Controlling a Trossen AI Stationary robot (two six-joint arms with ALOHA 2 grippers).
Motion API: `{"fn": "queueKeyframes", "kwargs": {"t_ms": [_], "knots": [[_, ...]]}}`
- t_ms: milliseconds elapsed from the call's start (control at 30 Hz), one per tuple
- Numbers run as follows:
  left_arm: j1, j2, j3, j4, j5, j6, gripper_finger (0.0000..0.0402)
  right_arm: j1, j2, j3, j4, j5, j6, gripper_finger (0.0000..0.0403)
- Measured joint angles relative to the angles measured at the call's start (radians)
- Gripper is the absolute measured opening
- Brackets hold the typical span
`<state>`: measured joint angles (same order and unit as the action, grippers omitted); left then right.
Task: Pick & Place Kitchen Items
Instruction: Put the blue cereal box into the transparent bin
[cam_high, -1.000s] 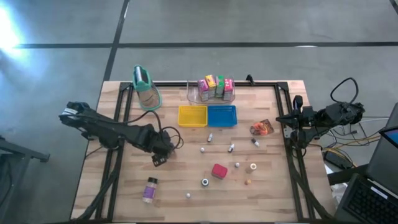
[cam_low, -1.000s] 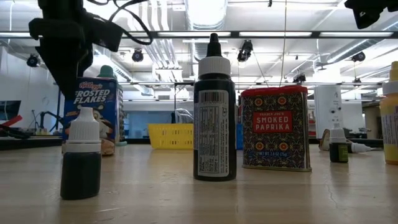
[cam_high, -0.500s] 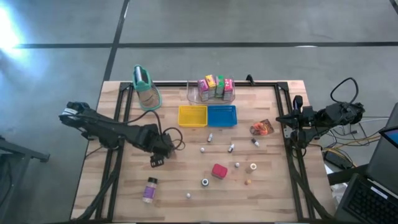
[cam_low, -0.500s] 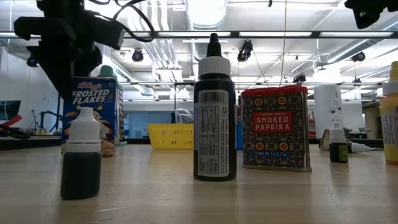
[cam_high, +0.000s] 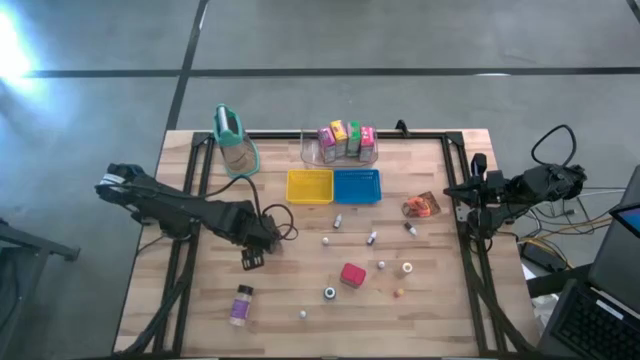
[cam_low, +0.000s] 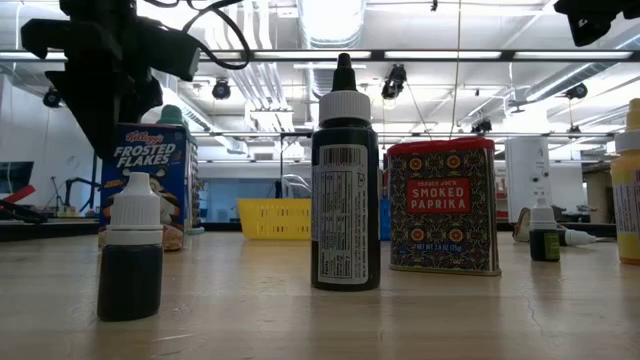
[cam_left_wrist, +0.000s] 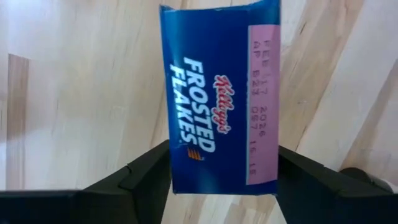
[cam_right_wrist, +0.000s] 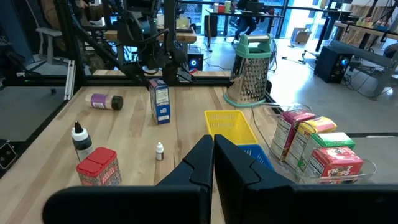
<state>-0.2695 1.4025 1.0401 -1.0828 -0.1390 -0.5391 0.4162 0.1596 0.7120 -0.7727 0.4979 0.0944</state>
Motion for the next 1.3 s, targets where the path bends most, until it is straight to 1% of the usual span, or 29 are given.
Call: {"fn": "queueKeyframes", "kwargs": {"t_ms": [200,500,633,767,900,1033,1133,1200,1300], "knots": [[0.0,0.0,0.0,0.021,0.0,0.019,0.0232,0.0,0.0,0.0,0.0,0.0,0.0,0.0008],[0.0,0.0,0.0,0.021,0.008,0.018,0.0194,0.0,0.0,0.0,0.0,0.0,0.0,0.0008],[0.0,0.0,0.008,0.019,0.013,-0.013,0.018,0.0,0.0,0.0,0.0,0.0,0.0,0.0008],[0.0,-0.001,0.057,0.016,0.013,-0.064,0.017,0.0,0.0,0.0,0.0,0.0,0.0,0.0008],[0.005,-0.005,0.164,-0.001,0.004,-0.103,0.0166,0.0,0.0,0.0,0.0,0.0,0.0,0.0008],[0.03,-0.006,0.295,0.011,-0.083,-0.138,0.0166,0.0,0.0,0.0,0.0,0.0,0.0,0.0008],[0.07,-0.004,0.372,0.02,-0.191,-0.197,0.0166,0.0,0.0,0.0,0.0,0.0,0.0,0.0008],[0.118,-0.004,0.405,0.025,-0.242,-0.237,0.0166,0.0,0.0,0.0,0.0,0.0,0.0,0.0008],[0.231,-0.003,0.442,0.045,-0.254,-0.258,0.0165,0.0,0.0,0.0,0.0,0.0,0.0,0.0008]]}}
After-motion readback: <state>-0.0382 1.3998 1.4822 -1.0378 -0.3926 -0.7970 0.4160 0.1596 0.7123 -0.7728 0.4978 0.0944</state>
